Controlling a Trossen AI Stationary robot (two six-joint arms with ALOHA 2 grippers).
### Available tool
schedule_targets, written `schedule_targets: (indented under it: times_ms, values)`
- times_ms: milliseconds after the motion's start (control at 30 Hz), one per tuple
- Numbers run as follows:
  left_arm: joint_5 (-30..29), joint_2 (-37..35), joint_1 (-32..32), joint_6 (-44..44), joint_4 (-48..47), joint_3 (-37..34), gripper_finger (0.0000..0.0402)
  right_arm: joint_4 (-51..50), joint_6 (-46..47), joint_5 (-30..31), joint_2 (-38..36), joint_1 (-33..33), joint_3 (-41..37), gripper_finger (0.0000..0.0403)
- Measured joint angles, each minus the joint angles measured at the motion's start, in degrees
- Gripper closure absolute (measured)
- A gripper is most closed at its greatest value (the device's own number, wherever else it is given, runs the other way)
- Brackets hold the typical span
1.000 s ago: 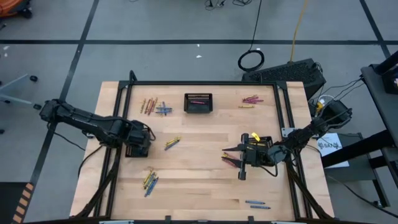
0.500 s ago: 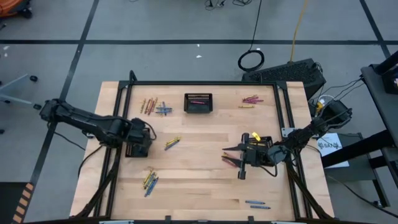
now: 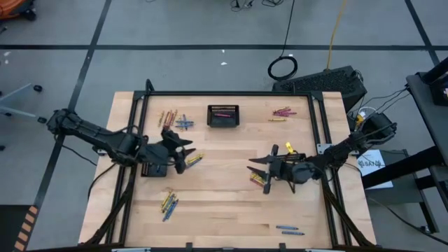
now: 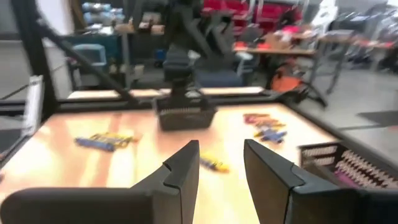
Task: Sort crayons
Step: Put the red crayon into the top black bin
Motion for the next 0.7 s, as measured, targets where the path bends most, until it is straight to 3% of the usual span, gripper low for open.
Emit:
schedule_targets:
  times_ms: [133, 267, 400, 700]
  values:
    - [-0.08, 1.24, -0.67, 2.51, 4.64, -0.02, 0.0253, -6.97, 4.39, -5.74, -0.16, -0.67, 1.71, 0.0289]
    - [-0.33, 3.71, -1.15, 2.03, 8.07, -0.07, 0.0253, -29.95, 9.88, -12.09, -1.74, -0.67, 8.09, 0.0289]
    - [-0.56, 7.11, -1.28, 1.10, 10.22, -0.09, 0.0253, -50.42, 16.04, -14.46, -1.70, -0.67, 13.39, 0.0289]
    - [-2.07, 14.73, -0.93, 2.22, 13.08, -0.11, 0.0253, -59.18, 25.47, -14.58, -1.31, -2.53, 13.86, 0.0289]
